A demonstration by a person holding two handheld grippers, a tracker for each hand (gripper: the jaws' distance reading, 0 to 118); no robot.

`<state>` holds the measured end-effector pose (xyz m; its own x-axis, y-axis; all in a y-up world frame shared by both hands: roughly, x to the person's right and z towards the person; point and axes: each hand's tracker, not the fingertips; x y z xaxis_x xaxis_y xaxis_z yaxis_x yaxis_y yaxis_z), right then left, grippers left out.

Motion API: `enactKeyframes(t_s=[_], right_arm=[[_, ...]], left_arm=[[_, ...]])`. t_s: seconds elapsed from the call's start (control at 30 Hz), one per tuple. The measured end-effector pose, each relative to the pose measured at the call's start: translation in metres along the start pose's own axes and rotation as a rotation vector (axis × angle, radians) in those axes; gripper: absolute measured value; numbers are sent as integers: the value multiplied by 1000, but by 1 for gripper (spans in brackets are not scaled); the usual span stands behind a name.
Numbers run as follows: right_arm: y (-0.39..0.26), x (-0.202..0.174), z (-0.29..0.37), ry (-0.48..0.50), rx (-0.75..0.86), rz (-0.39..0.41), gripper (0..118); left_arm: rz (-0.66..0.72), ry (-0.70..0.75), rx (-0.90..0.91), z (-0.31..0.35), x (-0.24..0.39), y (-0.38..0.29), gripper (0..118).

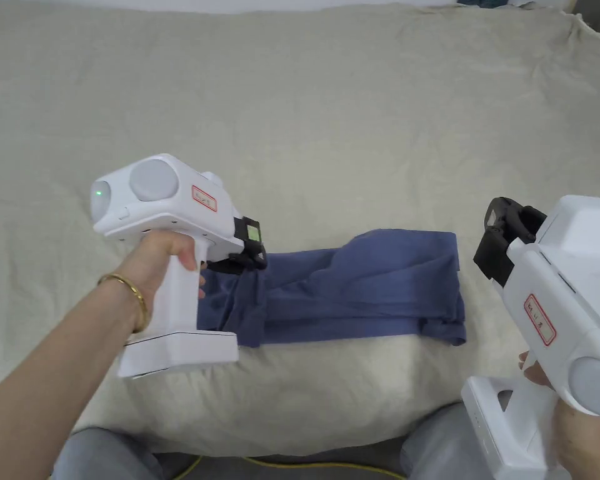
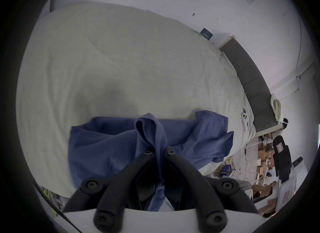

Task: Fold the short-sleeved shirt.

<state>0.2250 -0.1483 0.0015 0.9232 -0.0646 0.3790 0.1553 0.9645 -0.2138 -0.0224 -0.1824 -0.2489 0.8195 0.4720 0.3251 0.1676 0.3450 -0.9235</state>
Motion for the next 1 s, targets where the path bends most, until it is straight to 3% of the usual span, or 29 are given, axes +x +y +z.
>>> enactKeyframes(t_s=[0.2, 0.27, 0.33, 0.37, 0.43, 0.47, 0.5, 0.7, 0.77, 0.8, 0.87, 0.93, 0.97, 1.0], right_arm=[[-4, 6, 1, -16, -19, 8, 0], [-6, 7, 0, -18, -27, 8, 0], [-8, 7, -1, -20, -35, 5, 0], [-9, 7, -2, -20, -40, 5, 0], [-10, 7, -3, -19, -46, 6, 0], [-11, 6, -3, -17, -50, 8, 0], [-11, 6, -3, -15, -51, 8, 0], [-11, 1, -2, -3, -48, 12, 0], [-9, -1, -1, -1, -45, 13, 0], [-9, -2, -1, 1, -44, 15, 0], [-9, -3, -1, 4, -41, 17, 0], [-8, -4, 0, 5, -37, 17, 0], [-7, -4, 0, 4, -35, 16, 0], [-7, -4, 0, 3, -32, 14, 0]], left_arm=[[-33, 102, -2, -44, 24, 1, 3], [-16, 116, 4, -49, 26, 2, 9], [-12, 112, 8, -50, 26, 0, 28], [-17, 95, 9, -49, 27, 0, 45], [-28, 63, 3, -43, 29, -1, 94], [-45, 49, 13, -37, 32, -2, 109], [-74, 39, 57, -29, 34, -3, 117], [-117, 48, 250, 26, 17, -1, 118], [-142, 112, 336, 39, 7, -8, 114], [-163, 155, 386, 45, 2, -13, 103], [-219, 222, 469, 49, -7, -23, 53], [-241, 285, 508, 47, -12, -34, 12], [-242, 305, 522, 43, -15, -39, 1], [-239, 303, 538, 40, -17, -44, 0]])
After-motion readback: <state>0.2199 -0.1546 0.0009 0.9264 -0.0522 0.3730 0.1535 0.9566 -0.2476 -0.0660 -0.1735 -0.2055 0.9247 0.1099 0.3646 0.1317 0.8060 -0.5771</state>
